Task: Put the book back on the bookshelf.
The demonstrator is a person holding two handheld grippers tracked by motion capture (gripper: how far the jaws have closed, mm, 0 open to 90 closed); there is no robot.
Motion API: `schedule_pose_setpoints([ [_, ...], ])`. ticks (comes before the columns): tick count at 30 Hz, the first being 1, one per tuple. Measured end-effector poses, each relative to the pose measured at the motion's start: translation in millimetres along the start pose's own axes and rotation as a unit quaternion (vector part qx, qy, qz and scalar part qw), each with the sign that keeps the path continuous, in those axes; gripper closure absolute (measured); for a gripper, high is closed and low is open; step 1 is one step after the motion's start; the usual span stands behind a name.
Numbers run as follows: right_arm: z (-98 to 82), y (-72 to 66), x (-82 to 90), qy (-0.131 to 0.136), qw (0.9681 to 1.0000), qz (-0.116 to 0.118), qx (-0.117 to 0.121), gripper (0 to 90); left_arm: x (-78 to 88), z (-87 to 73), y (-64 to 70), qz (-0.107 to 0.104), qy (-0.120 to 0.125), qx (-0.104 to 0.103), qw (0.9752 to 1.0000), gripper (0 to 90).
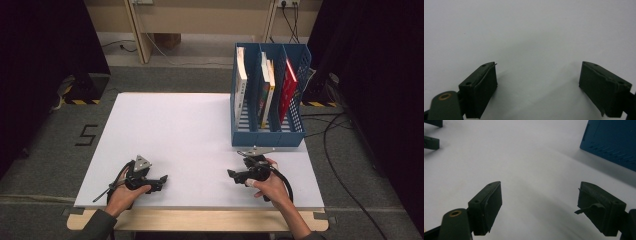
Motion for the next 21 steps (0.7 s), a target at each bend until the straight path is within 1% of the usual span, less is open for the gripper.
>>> schedule_pose_setpoints([
  [1, -1.1, -0.3, -2.0, 0.000, 1.0000, -0.002, 0.004, 19.9, 0.0, 0.0, 0.0, 0.000, 0.000, 0.000, 1.0000, 13.8],
  [2, -2.3, -1.1, -3.2, -0.002, 1.0000, -0.004, 0.002, 19.4, 0.0, 0.0, -0.1, 0.000, 0.000, 0.000, 1.0000, 13.8],
  [4, -6.8, -2.6, -7.8, -0.014, 0.9998, -0.009, 0.011, 18.2, 0.0, 0.0, -0.1, 0.000, 0.000, 0.000, 1.0000, 13.8],
  [5, -9.3, -3.8, -10.0, -0.024, 0.9995, -0.014, 0.016, 17.5, 0.0, 0.0, -0.1, 0.000, 0.000, 0.000, 1.0000, 13.8],
  [7, -12.2, -4.7, -13.5, -0.032, 0.9985, -0.028, 0.036, 17.2, 0.0, 0.0, -0.1, -0.001, 0.000, 0.000, 1.0000, 13.7],
  [8, -13.7, -5.7, -15.1, -0.035, 0.9982, -0.031, 0.038, 16.8, 0.0, 0.0, -0.1, -0.001, 0.000, 0.000, 1.0000, 13.7],
  [9, -15.5, -6.9, -17.0, -0.042, 0.9980, -0.030, 0.036, 16.9, 0.0, -0.1, 0.0, -0.001, 0.000, 0.001, 1.0000, 13.8],
  [10, -17.4, -7.2, -19.0, -0.047, 0.9977, -0.030, 0.039, 14.8, 0.0, 0.0, -0.1, -0.001, 0.000, 0.000, 1.0000, 13.7],
  [11, -18.0, -8.2, -20.0, -0.044, 0.9975, -0.030, 0.046, 13.8, 0.0, -0.1, -0.1, -0.001, -0.001, 0.000, 1.0000, 13.8],
  [13, -19.5, -9.7, -20.7, -0.048, 0.9965, -0.039, 0.056, 13.8, 0.0, 0.0, -0.1, -0.001, 0.000, 0.000, 1.0000, 13.7],
  [21, -21.7, -9.8, -21.0, -0.028, 0.9972, -0.039, 0.056, 13.4, 0.0, -0.1, 0.1, -0.001, 0.000, 0.001, 1.0000, 13.7],
])
Point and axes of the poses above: each handheld gripper's, and its own axes: x roughly backward along the jaws, z roughly out of its top, y roughly to its right, the point moved 8 cm from there along -x, roughly forward along the jaws, and after that the axes turned 7 degrees about -y, right-handed, at the moved point
